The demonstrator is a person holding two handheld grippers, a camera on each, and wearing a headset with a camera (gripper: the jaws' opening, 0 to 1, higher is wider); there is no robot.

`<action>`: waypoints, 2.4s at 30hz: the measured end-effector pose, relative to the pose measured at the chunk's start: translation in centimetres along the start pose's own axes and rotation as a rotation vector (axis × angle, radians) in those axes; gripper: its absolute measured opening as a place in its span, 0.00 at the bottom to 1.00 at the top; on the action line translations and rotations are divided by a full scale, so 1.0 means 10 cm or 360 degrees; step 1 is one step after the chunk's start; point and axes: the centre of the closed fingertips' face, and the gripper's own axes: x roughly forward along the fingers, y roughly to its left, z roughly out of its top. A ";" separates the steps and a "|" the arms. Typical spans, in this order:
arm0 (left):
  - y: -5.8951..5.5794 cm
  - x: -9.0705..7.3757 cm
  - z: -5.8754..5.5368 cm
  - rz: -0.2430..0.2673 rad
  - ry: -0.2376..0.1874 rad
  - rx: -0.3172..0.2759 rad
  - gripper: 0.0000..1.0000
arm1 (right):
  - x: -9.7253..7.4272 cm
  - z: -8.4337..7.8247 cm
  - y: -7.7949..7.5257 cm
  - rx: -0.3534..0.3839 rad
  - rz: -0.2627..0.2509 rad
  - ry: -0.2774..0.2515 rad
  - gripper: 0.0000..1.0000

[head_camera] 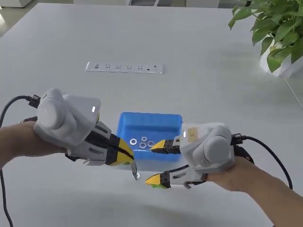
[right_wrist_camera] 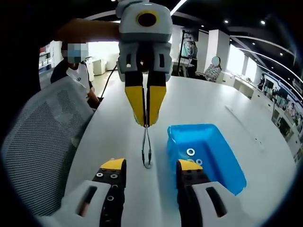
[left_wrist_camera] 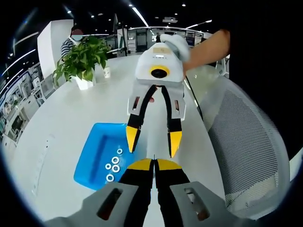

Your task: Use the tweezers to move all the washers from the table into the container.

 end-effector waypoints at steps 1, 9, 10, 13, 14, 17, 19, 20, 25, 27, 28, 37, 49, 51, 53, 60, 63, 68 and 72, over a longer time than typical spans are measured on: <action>0.00 0.00 0.00 -0.0005 0.0003 0.0003 0.05 | 0.03 0.02 0.01 -0.0009 0.0012 -0.0004 0.40; 0.00 0.01 0.00 -0.0050 0.0028 0.0020 0.05 | 0.20 0.08 0.05 -0.0040 0.0053 -0.0021 0.30; 0.00 0.01 0.00 -0.0053 0.0030 0.0022 0.05 | 0.21 0.08 0.05 -0.0037 0.0058 -0.0019 0.29; 0.00 0.01 0.00 -0.0065 0.0037 0.0027 0.05 | 0.24 0.05 0.05 -0.0040 0.0059 -0.0002 0.25; 0.01 0.01 0.00 -0.0068 0.0040 0.0028 0.05 | 0.25 0.04 0.04 -0.0039 0.0060 0.0002 0.24; 0.00 0.01 0.00 -0.0075 0.0042 0.0032 0.05 | 0.28 0.02 0.03 -0.0040 0.0057 0.0022 0.19; 0.00 0.02 0.01 -0.0078 0.0043 0.0031 0.05 | 0.30 0.00 0.03 -0.0026 0.0064 0.0032 0.18; 0.00 0.02 0.01 -0.0078 0.0044 0.0033 0.05 | 0.30 -0.01 0.03 -0.0025 0.0063 0.0034 0.16; 0.01 0.02 0.01 -0.0080 0.0046 0.0031 0.05 | 0.33 -0.03 0.06 -0.0003 0.0075 0.0053 0.13; 0.01 0.02 0.01 -0.0080 0.0047 0.0031 0.05 | 0.34 -0.03 0.08 -0.0004 0.0077 0.0060 0.11; 0.01 0.02 0.01 -0.0082 0.0049 0.0031 0.05 | 0.35 -0.03 0.08 -0.0001 0.0073 0.0063 0.11; 0.00 0.02 0.01 -0.0084 0.0052 0.0029 0.05 | 0.35 -0.04 0.08 0.0024 0.0048 0.0072 0.09; -0.01 0.03 -0.01 -0.0095 0.0077 0.0001 0.05 | 0.35 -0.04 0.09 -0.0009 0.0046 0.0096 0.06; -0.02 0.04 -0.03 -0.0093 0.0091 0.0002 0.06 | 0.36 -0.04 0.09 -0.0010 0.0046 0.0096 0.06; -0.02 0.05 -0.05 -0.0094 0.0111 0.0000 0.06 | 0.36 -0.04 0.09 -0.0017 0.0042 0.0096 0.06; 0.00 0.03 -0.07 -0.0063 0.0104 -0.0019 0.09 | 0.36 -0.04 0.09 -0.0021 0.0043 0.0097 0.06; 0.02 -0.01 -0.04 -0.0040 0.0078 -0.0034 0.11 | 0.36 -0.04 0.10 -0.0024 0.0042 0.0095 0.06; 0.03 -0.05 -0.05 -0.0008 0.0062 -0.0067 0.16 | 0.35 -0.02 0.10 -0.0024 0.0045 0.0096 0.06; 0.01 -0.08 -0.04 0.0013 0.0040 -0.0095 0.19 | 0.31 0.04 0.11 -0.0033 0.0057 0.0085 0.06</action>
